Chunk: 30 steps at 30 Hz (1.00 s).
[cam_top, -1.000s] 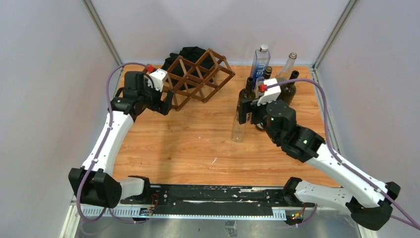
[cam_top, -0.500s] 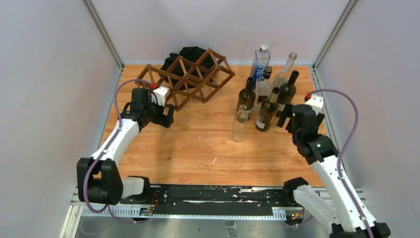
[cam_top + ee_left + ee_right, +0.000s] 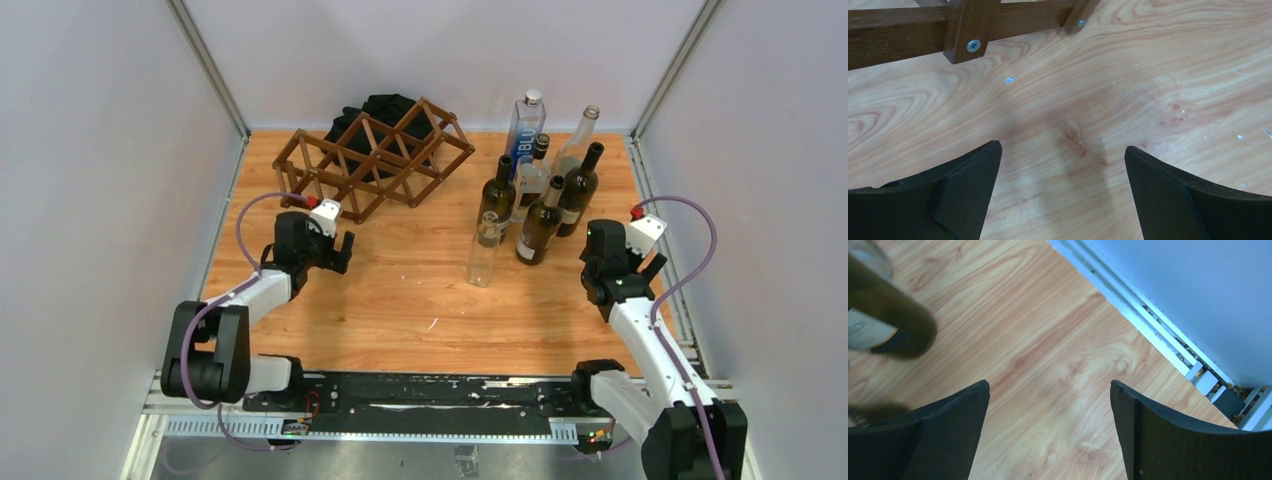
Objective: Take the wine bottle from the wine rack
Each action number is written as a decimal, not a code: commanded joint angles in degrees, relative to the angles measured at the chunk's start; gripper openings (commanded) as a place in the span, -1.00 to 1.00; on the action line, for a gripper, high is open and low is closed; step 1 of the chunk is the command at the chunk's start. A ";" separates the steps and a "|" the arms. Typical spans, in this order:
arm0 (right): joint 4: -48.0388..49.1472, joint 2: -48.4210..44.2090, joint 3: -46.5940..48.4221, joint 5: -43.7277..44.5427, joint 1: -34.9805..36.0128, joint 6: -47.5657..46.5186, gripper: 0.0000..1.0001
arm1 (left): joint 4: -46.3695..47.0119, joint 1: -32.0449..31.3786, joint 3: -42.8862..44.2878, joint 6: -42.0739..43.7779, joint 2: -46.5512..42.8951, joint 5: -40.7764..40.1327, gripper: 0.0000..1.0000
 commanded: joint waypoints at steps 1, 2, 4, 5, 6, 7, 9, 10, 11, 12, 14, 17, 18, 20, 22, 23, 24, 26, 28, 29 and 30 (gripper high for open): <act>15.09 0.11 -6.20 7.81 -2.58 -2.33 0.88 | 12.54 0.23 -0.97 -2.31 2.14 -3.71 1.00; 19.51 0.52 -7.71 6.40 -3.03 -3.59 0.89 | 12.82 0.26 -0.99 -1.76 1.97 -4.44 1.00; 26.62 2.51 -9.90 3.88 -3.29 -6.21 0.92 | 16.50 0.23 -2.45 -1.10 1.27 -6.21 1.00; 29.17 4.05 -10.40 3.25 -3.35 -7.00 0.93 | 19.57 0.22 -3.82 -1.24 0.90 -7.11 1.00; 31.12 5.91 -10.62 2.46 -3.37 -8.14 0.94 | 23.70 0.25 -5.37 -1.65 0.80 -7.83 1.00; 32.87 7.64 -10.76 1.62 -3.39 -9.81 0.94 | 26.03 0.39 -6.30 -2.46 0.58 -8.22 1.00; 34.50 10.62 -10.62 0.23 -3.35 -11.03 0.93 | 30.61 0.51 -8.10 -3.53 0.26 -7.58 1.00; 36.08 11.66 -11.12 -0.34 -3.38 -11.82 0.93 | 34.20 0.51 -9.73 -3.89 0.56 -7.18 1.00; 38.17 12.38 -11.84 -1.21 -3.35 -13.01 0.93 | 36.50 0.50 -10.85 -3.82 1.01 -7.38 1.00; 41.77 12.69 -12.88 -2.32 -3.34 -14.16 0.93 | 39.44 0.82 -12.56 -4.58 1.35 -8.30 1.00; 47.28 12.85 -15.13 -4.85 -3.34 -16.30 0.93 | 43.17 1.38 -14.74 -5.14 1.07 -7.94 1.00; 51.39 15.16 -16.15 -6.35 -3.34 -18.24 0.93 | 52.63 1.41 -19.06 -4.64 2.39 -7.65 1.00; 53.02 15.80 -16.68 -7.55 -3.36 -18.89 0.93 | 57.99 1.34 -20.87 -5.34 4.23 -7.68 1.00; 57.06 17.12 -18.19 -9.92 -3.14 -20.52 0.94 | 59.59 1.38 -21.66 -5.54 4.30 -8.13 1.00; 57.12 18.01 -17.71 -12.00 -2.80 -21.88 0.94 | 55.81 1.37 -21.09 -5.12 2.40 -8.91 1.00; 56.82 18.47 -17.21 -13.50 -2.81 -22.46 0.95 | 56.82 1.33 -21.35 -5.15 2.93 -8.64 1.00; 56.42 18.61 -16.93 -15.35 -2.81 -23.12 0.95 | 59.08 1.35 -21.68 -5.42 3.84 -8.31 1.00; 56.09 18.75 -16.62 -19.63 -2.73 -24.35 0.95 | 59.52 1.37 -21.53 -5.61 4.48 -8.33 1.00; 54.92 19.85 -15.16 -19.86 -2.87 -24.33 0.95 | 55.03 1.34 -19.36 -5.95 3.79 -10.13 1.00; 54.59 20.80 -14.40 -19.54 -3.00 -24.79 0.94 | 53.83 1.39 -18.78 -6.61 4.12 -11.44 1.00; 54.71 21.81 -13.91 -18.97 -2.99 -25.17 0.92 | 54.06 1.35 -18.68 -6.96 4.31 -12.03 1.00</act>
